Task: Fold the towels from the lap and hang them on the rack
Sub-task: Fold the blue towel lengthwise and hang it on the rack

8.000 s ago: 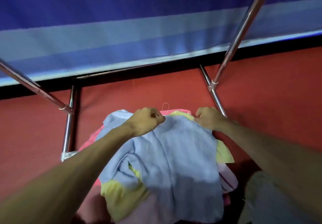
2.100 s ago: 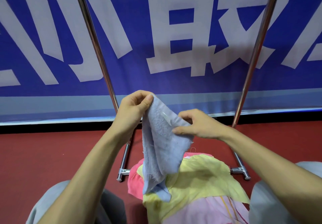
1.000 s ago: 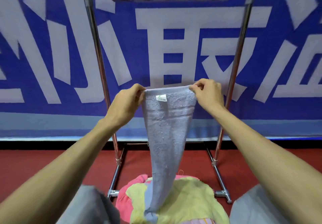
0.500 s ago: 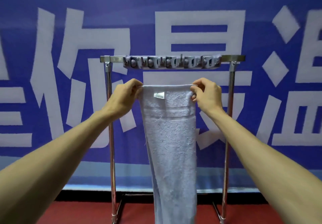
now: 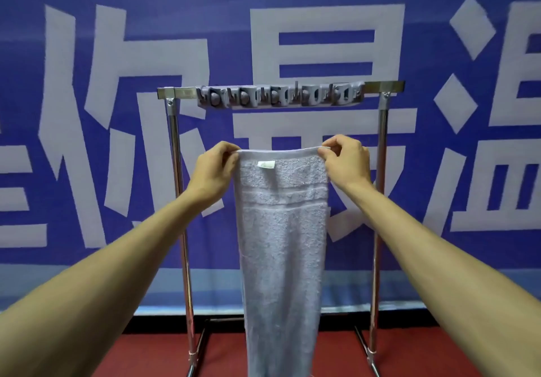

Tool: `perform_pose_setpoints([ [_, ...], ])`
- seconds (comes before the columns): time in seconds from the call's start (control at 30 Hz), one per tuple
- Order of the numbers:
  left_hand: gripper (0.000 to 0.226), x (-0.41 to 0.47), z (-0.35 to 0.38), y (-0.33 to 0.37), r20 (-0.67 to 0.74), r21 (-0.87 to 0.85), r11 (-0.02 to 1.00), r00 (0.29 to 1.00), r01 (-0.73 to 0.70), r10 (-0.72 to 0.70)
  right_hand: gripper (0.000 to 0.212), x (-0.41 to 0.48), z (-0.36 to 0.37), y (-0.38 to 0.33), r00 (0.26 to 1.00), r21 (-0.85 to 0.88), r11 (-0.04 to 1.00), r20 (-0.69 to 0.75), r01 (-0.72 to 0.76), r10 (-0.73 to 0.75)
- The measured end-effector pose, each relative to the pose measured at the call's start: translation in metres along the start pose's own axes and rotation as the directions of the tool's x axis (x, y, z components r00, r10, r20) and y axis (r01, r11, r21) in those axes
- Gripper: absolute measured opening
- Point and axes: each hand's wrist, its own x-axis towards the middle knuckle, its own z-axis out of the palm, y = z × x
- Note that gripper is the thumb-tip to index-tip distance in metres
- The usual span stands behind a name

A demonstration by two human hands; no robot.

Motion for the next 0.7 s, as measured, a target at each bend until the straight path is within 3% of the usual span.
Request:
perform_pose_setpoints([
  [0.1,0.021,-0.018,0.014,-0.019,0.084,-0.026,0.998,0.995,0.053,-0.051,0.004,-0.015,0.006,0.024,0.993,0.014,0.999,0.113,-0.046,0.044],
  [0.17,0.022,-0.034,0.027,-0.037,0.143,-0.061,0.991,0.984,0.116,-0.107,0.006,-0.028,0.014,0.045,0.967,0.076,0.984,0.212,-0.162,0.143],
  [0.33,0.02,-0.087,0.07,-0.084,0.249,-0.18,0.908,0.911,0.378,-0.33,0.011,-0.073,0.041,0.101,0.795,0.256,0.791,0.441,-0.556,0.416],
  [0.5,0.012,-0.14,0.113,-0.11,0.361,-0.317,0.697,0.762,0.643,-0.538,0.005,-0.121,0.067,0.143,0.606,0.258,0.574,0.555,-0.777,0.57],
  [0.7,0.012,-0.194,0.148,-0.117,0.459,-0.389,0.386,0.539,0.837,-0.706,0.004,-0.168,0.089,0.169,0.442,0.267,0.358,0.641,-0.895,0.628],
])
